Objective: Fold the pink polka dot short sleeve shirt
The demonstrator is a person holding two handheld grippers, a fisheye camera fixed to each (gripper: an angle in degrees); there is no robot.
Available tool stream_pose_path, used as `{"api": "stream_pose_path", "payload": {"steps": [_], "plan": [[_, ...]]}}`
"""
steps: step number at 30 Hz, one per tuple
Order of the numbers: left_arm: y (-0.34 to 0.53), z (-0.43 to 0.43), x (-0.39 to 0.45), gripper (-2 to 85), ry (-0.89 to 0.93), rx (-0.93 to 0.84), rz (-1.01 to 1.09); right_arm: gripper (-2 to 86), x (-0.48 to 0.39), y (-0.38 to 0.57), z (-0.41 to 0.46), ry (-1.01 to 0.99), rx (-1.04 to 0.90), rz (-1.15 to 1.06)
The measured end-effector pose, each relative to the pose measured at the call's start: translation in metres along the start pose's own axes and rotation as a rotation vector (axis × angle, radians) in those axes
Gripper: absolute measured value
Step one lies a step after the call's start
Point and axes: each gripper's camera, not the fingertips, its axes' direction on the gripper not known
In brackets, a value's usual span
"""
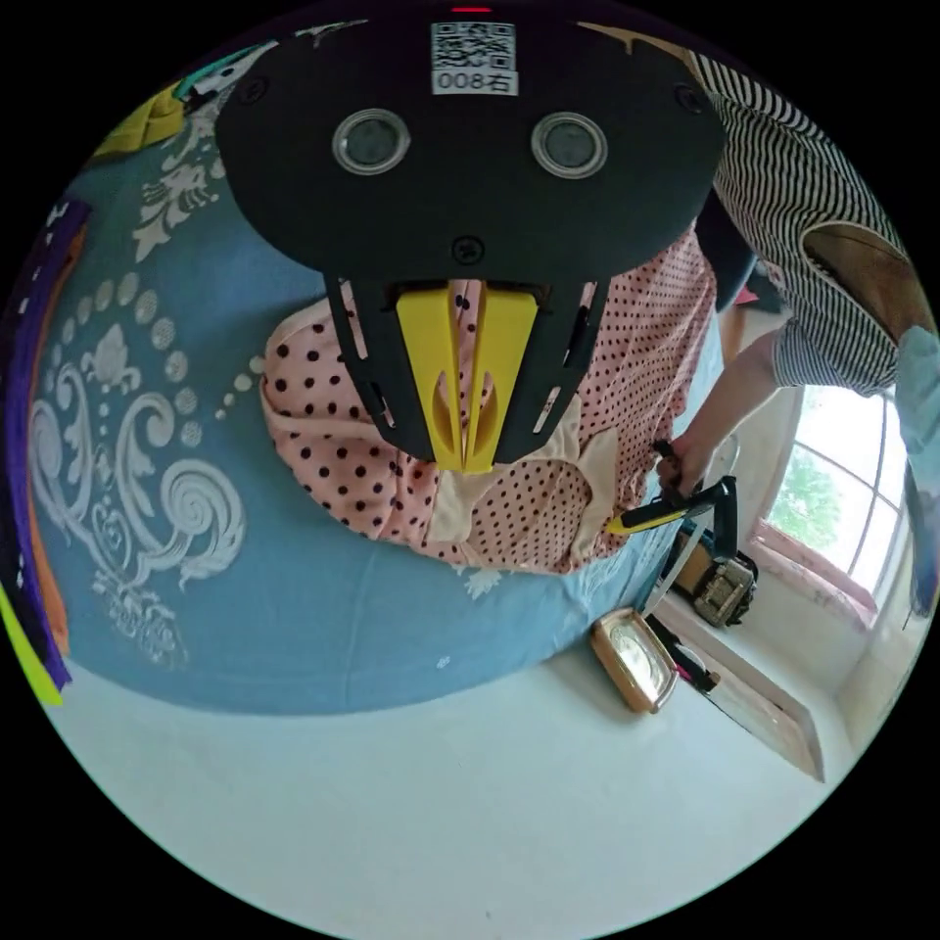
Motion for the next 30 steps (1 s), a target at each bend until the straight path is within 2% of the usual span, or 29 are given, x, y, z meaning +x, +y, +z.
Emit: {"api": "stream_pose_path", "payload": {"steps": [3,5,8,15,18,21,25,30], "plan": [[0.005,0.01,-0.004,0.4,-0.045,0.007,-0.007,0.0,-0.004,-0.008,-0.002,0.147,0.025,-0.018],[0.007,0.038,-0.014,0.3,-0.089,-0.058,-0.044,0.0,0.016,-0.02,0.019,0.236,-0.061,0.039],[0.017,0.057,-0.022,0.3,-0.063,-0.057,-0.075,0.0,0.04,-0.024,0.018,0.129,-0.044,0.113],[0.07,0.059,-0.009,0.3,-0.088,0.002,-0.064,0.0,0.031,0.009,-0.017,0.154,0.025,0.088],[0.107,0.054,-0.005,0.4,-0.007,0.039,-0.069,0.1,0.024,0.053,-0.059,0.159,0.113,0.098],[0.151,0.062,0.011,0.5,0.166,0.054,-0.026,0.3,0.015,0.118,-0.097,0.176,0.192,0.136],[0.2,0.105,0.068,0.9,0.323,-0.043,0.068,1.2,0.008,0.203,-0.101,0.232,0.166,0.228],[0.224,0.179,0.165,2.5,0.463,-0.179,0.195,4.9,0.012,0.248,-0.096,0.141,0.185,0.258]]}}
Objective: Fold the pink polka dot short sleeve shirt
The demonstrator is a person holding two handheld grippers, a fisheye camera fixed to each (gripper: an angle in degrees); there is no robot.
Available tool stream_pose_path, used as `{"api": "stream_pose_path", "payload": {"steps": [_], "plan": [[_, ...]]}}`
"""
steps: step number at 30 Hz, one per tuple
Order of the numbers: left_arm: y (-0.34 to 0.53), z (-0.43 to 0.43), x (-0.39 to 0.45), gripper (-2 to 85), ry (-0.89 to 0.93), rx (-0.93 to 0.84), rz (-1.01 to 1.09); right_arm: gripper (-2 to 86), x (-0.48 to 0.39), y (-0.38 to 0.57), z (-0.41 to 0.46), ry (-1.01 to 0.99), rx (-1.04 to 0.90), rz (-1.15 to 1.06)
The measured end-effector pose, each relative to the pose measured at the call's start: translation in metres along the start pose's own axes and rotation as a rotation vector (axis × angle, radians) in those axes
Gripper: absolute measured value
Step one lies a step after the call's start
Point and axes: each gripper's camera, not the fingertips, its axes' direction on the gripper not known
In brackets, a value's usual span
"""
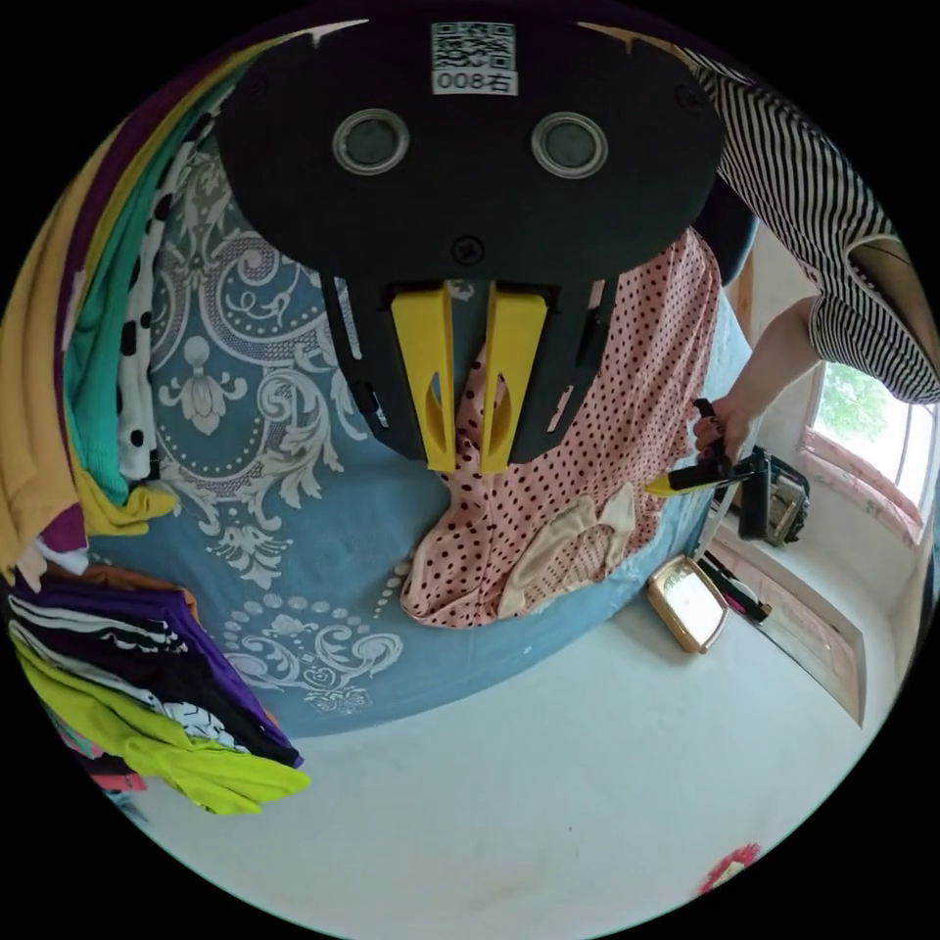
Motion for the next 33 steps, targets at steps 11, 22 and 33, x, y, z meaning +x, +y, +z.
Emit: {"api": "stream_pose_path", "payload": {"steps": [11,22,33], "plan": [[-0.077,0.238,0.1,11.1,-0.088,-0.166,0.221,4.7,0.058,0.035,0.0,-0.203,0.003,0.067],[-0.098,0.4,0.105,2.8,-0.435,-0.277,0.217,2.3,0.058,0.049,-0.002,-0.266,-0.021,-0.018],[-0.029,0.397,0.059,8.1,-0.24,-0.167,0.11,1.8,0.053,0.058,0.001,-0.285,-0.073,-0.089]]}}
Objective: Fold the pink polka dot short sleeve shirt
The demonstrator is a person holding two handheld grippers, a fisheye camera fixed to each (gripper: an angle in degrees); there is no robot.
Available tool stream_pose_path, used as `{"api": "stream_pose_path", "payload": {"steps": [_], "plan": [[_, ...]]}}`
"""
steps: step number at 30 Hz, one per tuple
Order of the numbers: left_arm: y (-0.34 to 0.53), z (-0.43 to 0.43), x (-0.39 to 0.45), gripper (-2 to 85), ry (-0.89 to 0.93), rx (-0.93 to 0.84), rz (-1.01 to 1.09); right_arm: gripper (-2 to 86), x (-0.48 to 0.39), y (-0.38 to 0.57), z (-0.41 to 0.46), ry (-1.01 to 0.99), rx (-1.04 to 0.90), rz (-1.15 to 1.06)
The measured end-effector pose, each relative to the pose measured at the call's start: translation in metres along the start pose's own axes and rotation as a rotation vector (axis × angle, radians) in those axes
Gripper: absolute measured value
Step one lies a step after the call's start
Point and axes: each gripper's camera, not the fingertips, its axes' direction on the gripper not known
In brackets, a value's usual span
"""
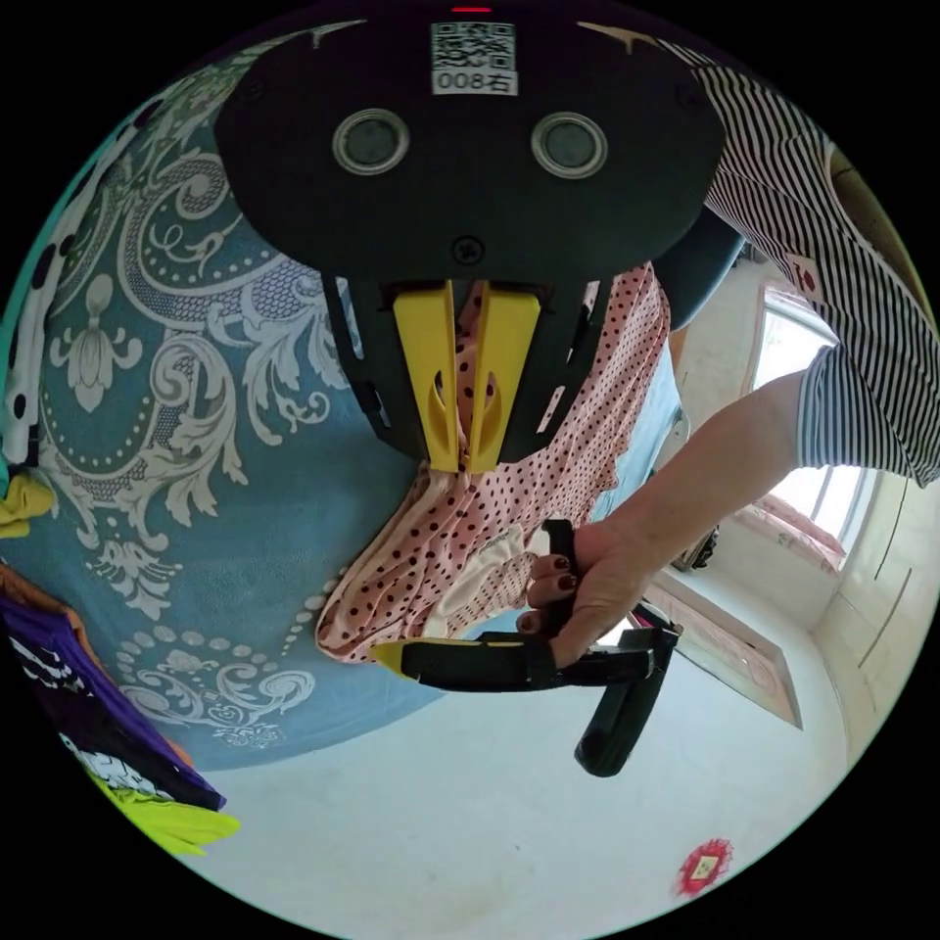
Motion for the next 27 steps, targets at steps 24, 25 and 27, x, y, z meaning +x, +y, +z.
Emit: {"api": "stream_pose_path", "payload": {"steps": [24,25,27], "plan": [[0.056,-0.027,-0.167,0.6,0.274,0.125,-0.212,2.0,0.0,0.018,-0.043,0.054,0.116,0.016],[0.068,-0.034,-0.189,0.6,0.332,0.156,-0.251,2.1,-0.002,0.019,-0.047,0.054,0.134,0.009],[0.087,-0.041,-0.222,0.6,0.409,0.189,-0.319,2.3,-0.004,0.02,-0.049,0.061,0.15,-0.002]]}}
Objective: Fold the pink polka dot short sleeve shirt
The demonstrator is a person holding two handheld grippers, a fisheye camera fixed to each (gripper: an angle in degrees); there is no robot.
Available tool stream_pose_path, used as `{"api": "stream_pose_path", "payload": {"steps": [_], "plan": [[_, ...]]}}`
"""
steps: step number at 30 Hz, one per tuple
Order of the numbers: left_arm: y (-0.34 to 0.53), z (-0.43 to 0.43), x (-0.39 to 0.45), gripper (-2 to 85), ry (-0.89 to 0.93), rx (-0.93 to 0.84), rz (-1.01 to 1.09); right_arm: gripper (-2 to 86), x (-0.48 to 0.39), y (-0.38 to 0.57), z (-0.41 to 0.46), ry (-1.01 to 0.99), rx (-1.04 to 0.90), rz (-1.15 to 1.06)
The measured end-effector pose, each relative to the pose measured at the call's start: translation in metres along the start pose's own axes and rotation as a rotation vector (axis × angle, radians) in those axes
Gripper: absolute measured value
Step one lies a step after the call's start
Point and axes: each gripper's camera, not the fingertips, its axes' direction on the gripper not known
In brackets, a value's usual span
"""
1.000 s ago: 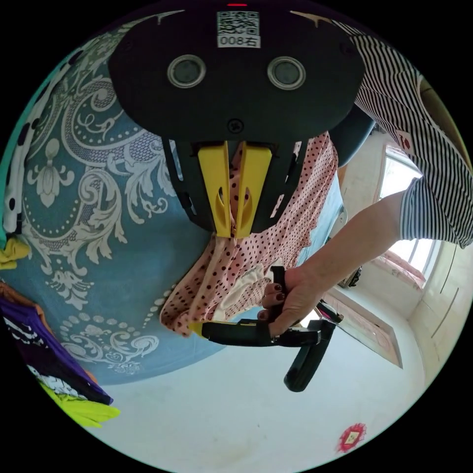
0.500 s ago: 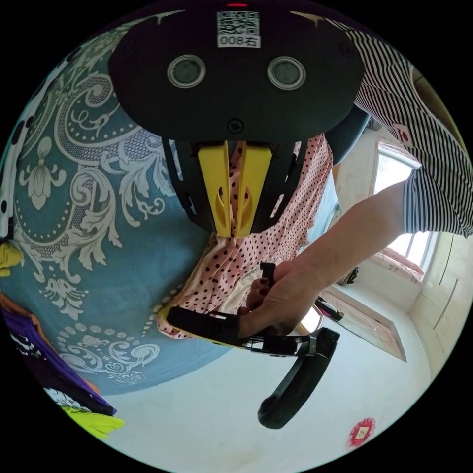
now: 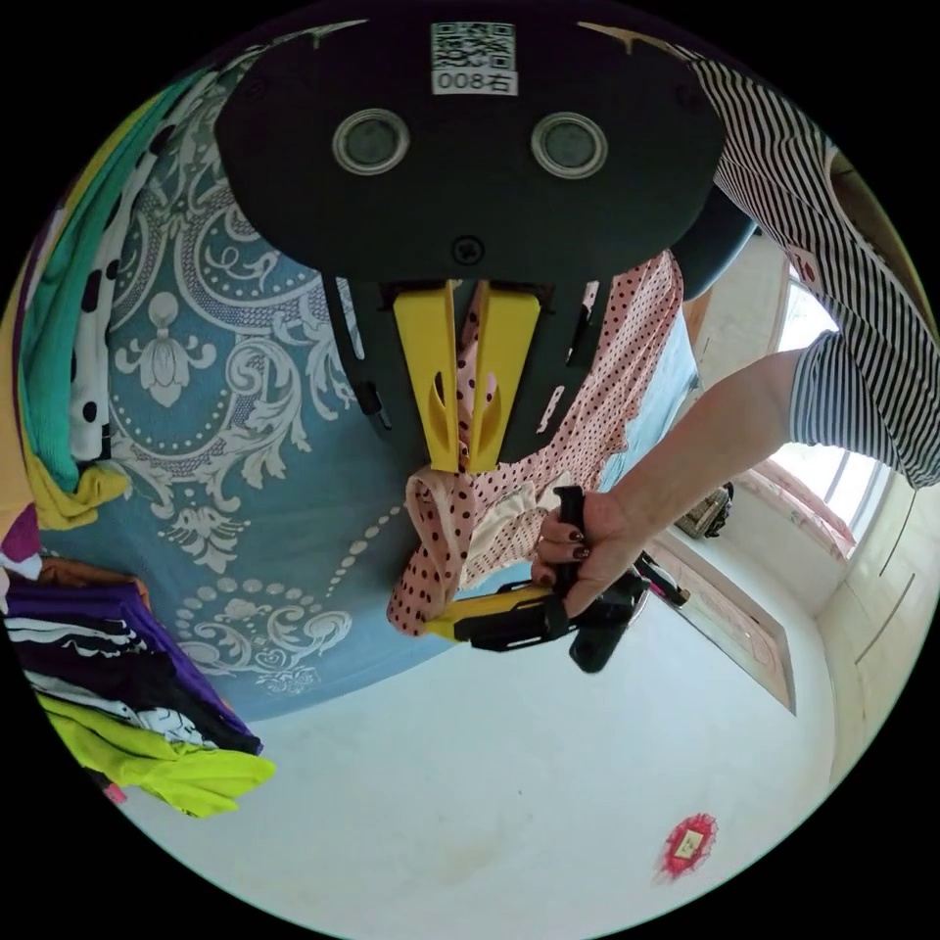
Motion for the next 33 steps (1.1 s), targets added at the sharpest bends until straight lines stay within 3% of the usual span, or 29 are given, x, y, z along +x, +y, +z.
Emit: {"api": "stream_pose_path", "payload": {"steps": [5,15,19,33], "plan": [[0.014,-0.045,-0.055,0.6,0.072,0.019,-0.068,4.4,0.002,0.001,-0.001,0.037,0.02,0.023],[0.013,-0.092,-0.083,0.5,0.155,-0.008,-0.034,8.0,0.017,-0.01,-0.016,0.086,0.075,0.088],[0.014,-0.107,-0.089,0.4,0.145,-0.031,-0.013,8.3,0.015,-0.025,0.008,0.085,-0.032,0.084],[0.005,-0.141,-0.117,0.4,0.15,-0.028,-0.015,1.9,-0.019,-0.037,0.038,0.132,-0.098,0.072]]}}
